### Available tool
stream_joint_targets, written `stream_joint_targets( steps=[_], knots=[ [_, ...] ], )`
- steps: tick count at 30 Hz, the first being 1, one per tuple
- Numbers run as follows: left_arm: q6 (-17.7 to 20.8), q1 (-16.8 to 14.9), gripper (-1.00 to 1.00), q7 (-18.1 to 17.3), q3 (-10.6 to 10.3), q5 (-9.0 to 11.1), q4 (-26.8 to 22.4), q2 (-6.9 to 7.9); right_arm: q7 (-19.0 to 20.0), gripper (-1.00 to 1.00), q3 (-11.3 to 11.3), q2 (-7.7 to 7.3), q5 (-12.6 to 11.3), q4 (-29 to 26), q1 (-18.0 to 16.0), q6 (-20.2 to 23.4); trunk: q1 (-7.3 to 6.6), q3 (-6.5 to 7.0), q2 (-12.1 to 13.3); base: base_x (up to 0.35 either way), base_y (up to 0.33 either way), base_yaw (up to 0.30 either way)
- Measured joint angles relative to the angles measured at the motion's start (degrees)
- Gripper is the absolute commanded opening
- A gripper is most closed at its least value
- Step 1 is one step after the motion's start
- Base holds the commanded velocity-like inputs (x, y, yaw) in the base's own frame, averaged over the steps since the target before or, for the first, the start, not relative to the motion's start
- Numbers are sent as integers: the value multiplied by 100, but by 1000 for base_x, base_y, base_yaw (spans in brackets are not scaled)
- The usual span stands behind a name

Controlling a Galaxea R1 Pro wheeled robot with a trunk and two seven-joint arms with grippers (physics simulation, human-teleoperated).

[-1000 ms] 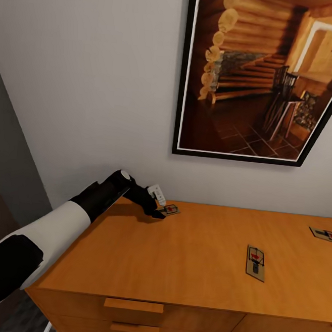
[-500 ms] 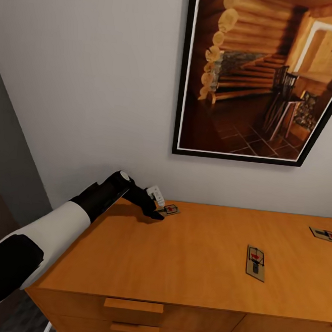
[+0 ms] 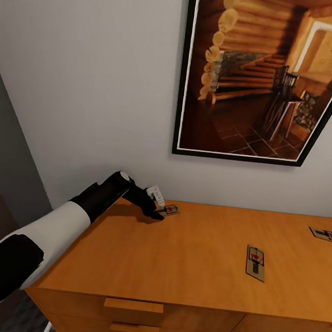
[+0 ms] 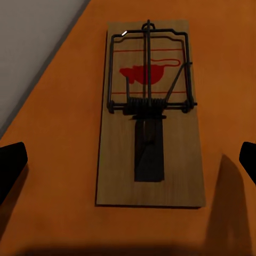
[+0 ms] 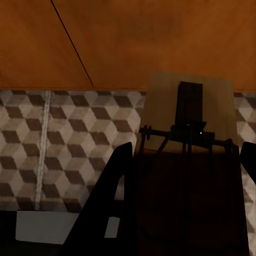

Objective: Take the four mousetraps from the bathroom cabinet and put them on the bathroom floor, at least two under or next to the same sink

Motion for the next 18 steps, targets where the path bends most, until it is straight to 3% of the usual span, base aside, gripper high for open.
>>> stream_joint_targets(
  steps=[18],
  knots=[
    [-69, 0, 100, 20, 0, -1, 135, -76, -5, -100, 0, 0, 0, 0, -2, 7, 0, 0, 0, 0, 0, 0]
  ],
)
